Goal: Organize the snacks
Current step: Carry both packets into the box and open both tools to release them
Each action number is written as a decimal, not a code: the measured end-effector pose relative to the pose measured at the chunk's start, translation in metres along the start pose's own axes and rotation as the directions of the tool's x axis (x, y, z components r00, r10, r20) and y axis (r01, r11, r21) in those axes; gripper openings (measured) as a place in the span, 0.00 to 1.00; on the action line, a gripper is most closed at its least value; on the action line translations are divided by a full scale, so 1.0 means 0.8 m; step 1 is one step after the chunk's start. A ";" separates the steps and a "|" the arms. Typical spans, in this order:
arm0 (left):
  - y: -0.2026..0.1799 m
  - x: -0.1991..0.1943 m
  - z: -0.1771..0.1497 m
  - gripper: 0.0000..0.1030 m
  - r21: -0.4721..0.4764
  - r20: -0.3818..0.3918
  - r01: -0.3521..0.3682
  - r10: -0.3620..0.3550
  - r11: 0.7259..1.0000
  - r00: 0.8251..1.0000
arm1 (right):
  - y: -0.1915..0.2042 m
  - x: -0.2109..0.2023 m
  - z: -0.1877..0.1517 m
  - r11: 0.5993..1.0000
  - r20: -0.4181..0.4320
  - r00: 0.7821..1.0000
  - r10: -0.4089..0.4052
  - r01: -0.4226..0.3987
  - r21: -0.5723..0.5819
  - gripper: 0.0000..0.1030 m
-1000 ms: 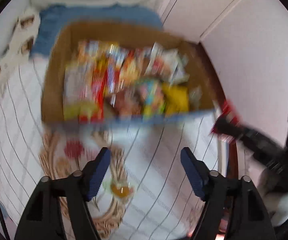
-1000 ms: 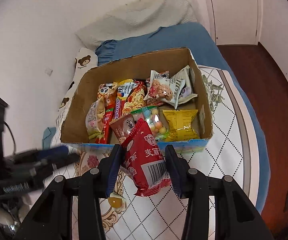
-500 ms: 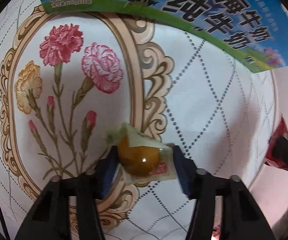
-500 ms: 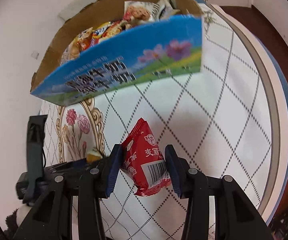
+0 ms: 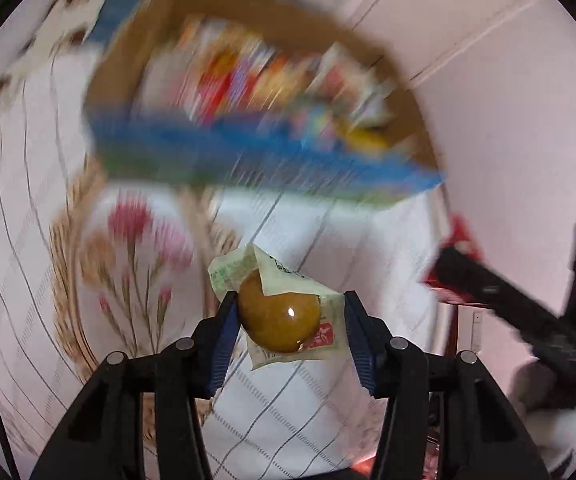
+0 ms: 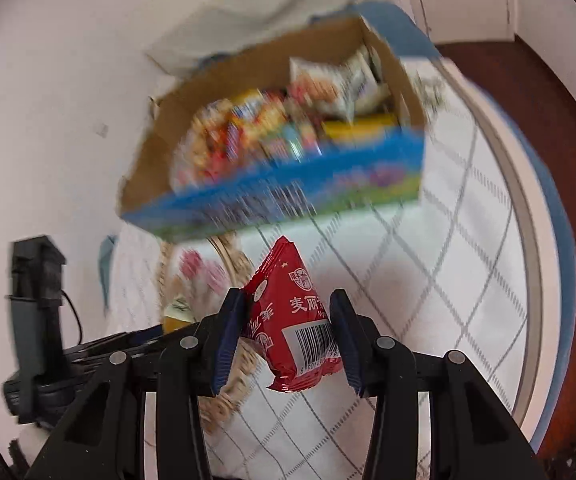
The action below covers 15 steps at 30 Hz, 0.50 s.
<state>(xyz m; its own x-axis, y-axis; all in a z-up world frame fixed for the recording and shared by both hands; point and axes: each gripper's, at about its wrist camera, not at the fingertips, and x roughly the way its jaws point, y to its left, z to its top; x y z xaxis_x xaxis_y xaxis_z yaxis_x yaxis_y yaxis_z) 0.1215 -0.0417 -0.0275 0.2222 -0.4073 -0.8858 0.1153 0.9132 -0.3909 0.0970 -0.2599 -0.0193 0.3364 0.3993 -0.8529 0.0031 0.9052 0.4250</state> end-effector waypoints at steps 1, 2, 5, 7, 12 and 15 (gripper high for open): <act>-0.009 -0.012 0.014 0.47 0.019 0.023 -0.001 0.000 1.000 1.000 | 0.006 -0.007 0.014 1.000 0.020 1.000 0.004 -0.004 -0.013 0.46; -0.019 -0.026 0.029 0.47 0.043 0.047 -0.005 0.003 0.999 0.999 | 0.012 -0.015 0.029 1.000 0.042 0.999 0.001 0.000 -0.031 0.46; -0.037 -0.037 0.083 0.47 0.093 0.094 -0.068 0.059 0.993 0.994 | 0.023 -0.020 0.075 0.997 0.076 0.997 -0.026 0.031 -0.067 0.46; -0.034 -0.023 0.115 0.47 0.098 0.094 -0.123 0.114 0.988 0.989 | 0.024 -0.004 0.101 0.996 0.065 0.997 -0.048 0.053 -0.071 0.46; -0.007 0.035 0.167 0.47 0.075 0.002 -0.215 0.216 0.974 0.976 | 0.013 0.050 0.149 0.990 -0.006 0.992 -0.127 0.126 -0.058 0.46; 0.010 0.064 0.171 0.48 0.063 -0.060 -0.233 0.236 0.971 0.970 | 0.001 0.083 0.165 0.994 -0.092 0.990 -0.110 0.107 -0.030 0.52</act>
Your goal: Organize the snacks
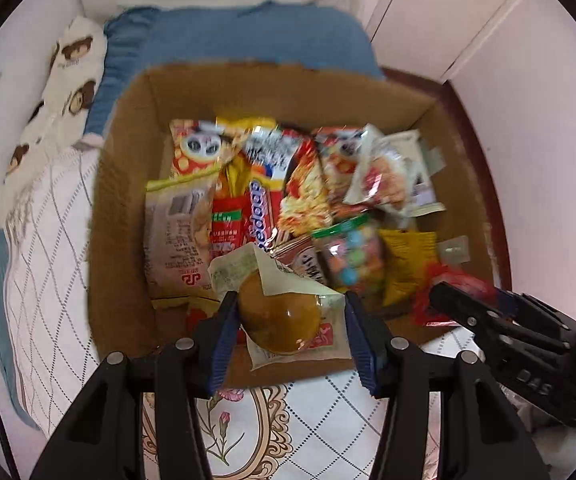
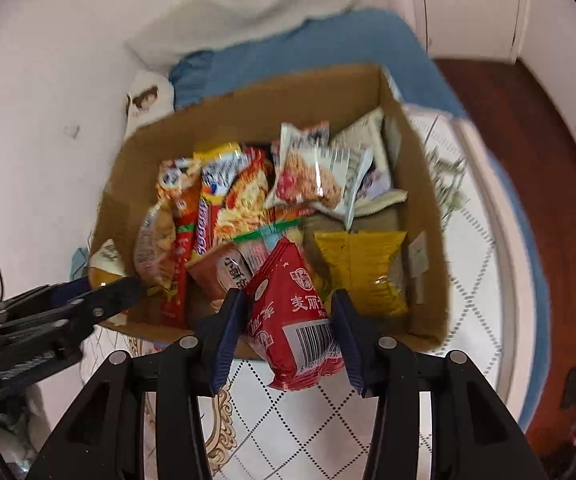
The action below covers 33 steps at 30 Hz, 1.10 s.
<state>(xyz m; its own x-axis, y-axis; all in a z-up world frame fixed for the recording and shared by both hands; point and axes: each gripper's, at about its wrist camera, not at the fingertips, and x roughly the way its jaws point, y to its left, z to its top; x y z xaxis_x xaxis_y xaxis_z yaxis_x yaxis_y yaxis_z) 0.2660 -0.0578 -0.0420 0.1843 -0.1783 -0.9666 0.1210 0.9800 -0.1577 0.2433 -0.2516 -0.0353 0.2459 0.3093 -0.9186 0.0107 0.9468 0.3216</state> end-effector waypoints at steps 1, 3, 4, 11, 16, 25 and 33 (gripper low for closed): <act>0.000 0.010 0.002 0.49 0.003 -0.023 -0.009 0.009 1.000 1.000 | -0.005 0.009 0.003 1.000 -0.023 1.000 0.001 0.000 0.012 0.63; 0.001 0.027 0.004 0.49 -0.005 -0.062 -0.032 0.031 0.999 0.998 | -0.010 0.019 0.007 1.000 -0.047 0.999 -0.028 0.029 0.012 0.89; 0.002 0.033 0.004 0.55 -0.013 -0.071 -0.044 0.043 0.999 0.997 | -0.011 0.022 0.009 0.998 -0.048 0.997 -0.063 0.063 0.002 0.93; 0.006 0.037 0.000 0.93 -0.037 -0.045 -0.051 0.049 0.998 0.998 | -0.013 0.011 0.007 0.971 0.002 0.973 -0.233 0.233 -0.046 0.95; 0.004 0.030 -0.005 0.93 -0.034 -0.013 -0.066 0.065 0.997 0.998 | -0.021 0.012 0.004 0.967 -0.007 0.968 -0.251 0.251 -0.044 0.97; 0.000 0.008 -0.021 0.93 -0.023 0.050 -0.067 0.068 0.997 0.996 | -0.019 0.002 -0.012 0.969 0.019 0.970 -0.244 0.245 -0.040 0.97; -0.007 -0.064 -0.064 0.93 -0.042 0.221 -0.100 0.107 0.994 0.969 | -0.001 -0.055 -0.042 0.967 0.133 0.962 -0.240 0.249 -0.060 0.97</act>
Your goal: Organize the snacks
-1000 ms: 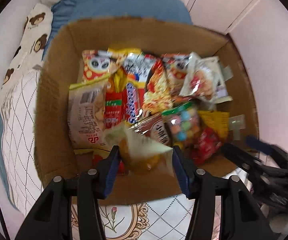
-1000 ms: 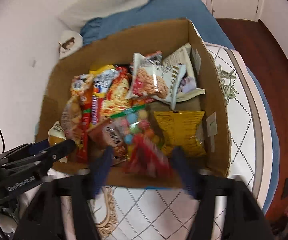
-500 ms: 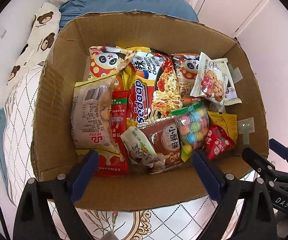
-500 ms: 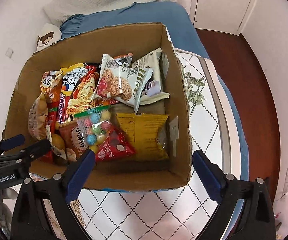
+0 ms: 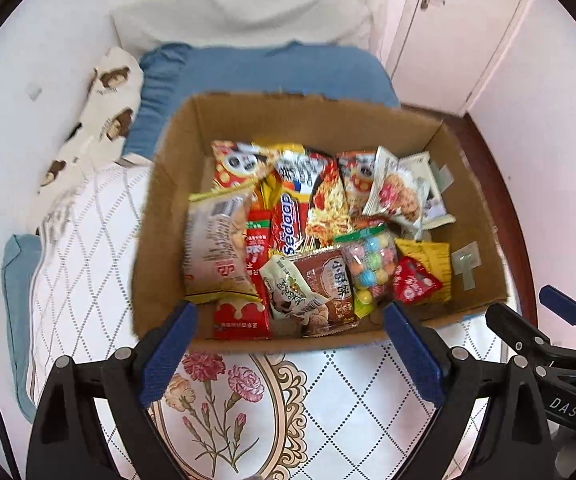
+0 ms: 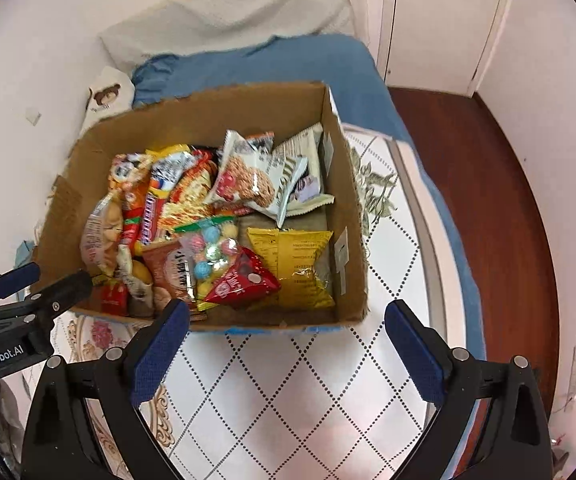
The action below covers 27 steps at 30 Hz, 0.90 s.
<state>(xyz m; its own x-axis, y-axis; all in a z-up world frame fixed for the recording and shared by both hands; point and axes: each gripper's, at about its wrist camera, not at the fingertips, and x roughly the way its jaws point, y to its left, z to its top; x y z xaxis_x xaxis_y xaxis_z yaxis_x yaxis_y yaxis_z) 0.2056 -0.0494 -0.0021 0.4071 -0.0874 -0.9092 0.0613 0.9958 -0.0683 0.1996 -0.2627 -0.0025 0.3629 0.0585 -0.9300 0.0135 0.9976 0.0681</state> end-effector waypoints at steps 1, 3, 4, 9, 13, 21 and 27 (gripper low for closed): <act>0.001 -0.012 -0.006 0.93 -0.005 0.024 0.000 0.000 1.000 1.000 | 0.000 -0.011 -0.004 1.000 0.018 1.000 0.000 0.000 -0.003 0.97; 0.001 -0.030 -0.016 0.93 -0.011 0.062 0.002 -0.001 1.000 0.998 | 0.002 -0.032 -0.013 1.000 0.057 0.998 0.001 0.000 -0.008 0.97; 0.002 -0.043 -0.024 0.93 -0.014 0.083 -0.002 0.003 1.000 0.997 | 0.002 -0.043 -0.018 1.000 0.074 0.997 0.004 -0.003 -0.011 0.97; 0.001 -0.093 -0.062 0.93 -0.017 0.163 -0.029 0.031 0.999 0.986 | 0.009 -0.096 -0.052 1.000 0.169 0.986 0.007 -0.003 -0.027 0.99; 0.002 -0.128 -0.092 0.93 -0.017 0.220 -0.016 0.019 1.000 0.975 | 0.018 -0.143 -0.089 0.998 0.243 0.970 0.001 0.013 -0.054 1.00; 0.001 -0.189 -0.146 0.96 -0.002 0.303 -0.026 0.026 1.000 0.953 | 0.022 -0.228 -0.153 0.998 0.358 0.934 -0.007 0.030 -0.061 1.00; 0.002 -0.233 -0.172 1.00 -0.004 0.370 -0.039 0.037 0.999 0.928 | 0.021 -0.283 -0.187 0.998 0.422 0.906 -0.013 0.041 -0.056 1.00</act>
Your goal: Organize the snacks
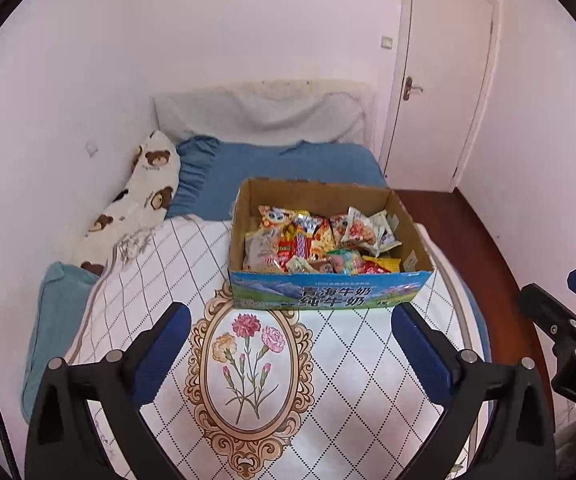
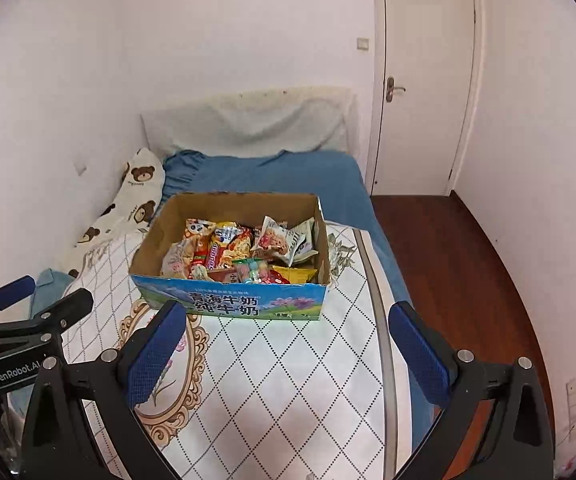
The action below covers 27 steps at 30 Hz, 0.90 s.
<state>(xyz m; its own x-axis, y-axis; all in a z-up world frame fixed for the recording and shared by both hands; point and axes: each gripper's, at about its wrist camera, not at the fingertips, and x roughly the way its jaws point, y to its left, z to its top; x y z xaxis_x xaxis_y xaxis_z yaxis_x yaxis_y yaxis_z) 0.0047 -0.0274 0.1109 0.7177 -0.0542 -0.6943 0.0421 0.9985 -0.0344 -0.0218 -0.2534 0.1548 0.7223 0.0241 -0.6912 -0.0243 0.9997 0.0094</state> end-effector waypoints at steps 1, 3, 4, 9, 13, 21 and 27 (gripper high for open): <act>0.001 -0.008 -0.002 1.00 -0.001 0.010 -0.001 0.001 1.000 1.000 | 0.000 -0.008 -0.001 1.000 0.009 1.000 0.001 -0.001 0.001 1.00; 0.003 -0.021 -0.004 1.00 -0.006 0.023 0.000 0.000 1.000 1.000 | 0.002 -0.024 -0.001 1.000 0.025 1.000 0.007 -0.007 0.001 1.00; 0.004 -0.026 -0.005 1.00 -0.009 0.026 0.001 0.000 1.000 1.000 | 0.003 -0.030 -0.001 1.000 0.033 0.999 0.006 -0.006 0.000 1.00; 0.002 -0.040 -0.011 1.00 -0.010 0.045 -0.002 0.002 1.000 0.999 | 0.007 -0.050 -0.005 1.000 0.051 0.998 0.022 -0.022 -0.003 1.00; -0.002 -0.030 -0.011 1.00 -0.004 0.045 -0.021 0.021 1.000 0.999 | 0.008 -0.046 -0.008 1.000 0.047 0.999 0.024 -0.024 -0.005 1.00; -0.003 0.011 0.005 1.00 -0.012 0.052 -0.060 0.060 0.998 0.997 | -0.006 0.003 0.000 0.999 0.027 0.999 0.033 -0.034 0.027 1.00; -0.009 0.046 0.019 1.00 0.008 0.037 -0.081 0.080 0.997 0.996 | -0.009 0.034 0.013 1.000 0.047 0.999 -0.003 0.001 0.028 1.00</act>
<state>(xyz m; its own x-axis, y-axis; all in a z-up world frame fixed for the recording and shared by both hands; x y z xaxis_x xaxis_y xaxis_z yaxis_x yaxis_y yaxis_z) 0.0414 -0.0363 0.0963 0.7438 0.0262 -0.6679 -0.0104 0.9996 0.0277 0.0052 -0.2600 0.1436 0.7539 0.0219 -0.6567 -0.0041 0.9996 0.0286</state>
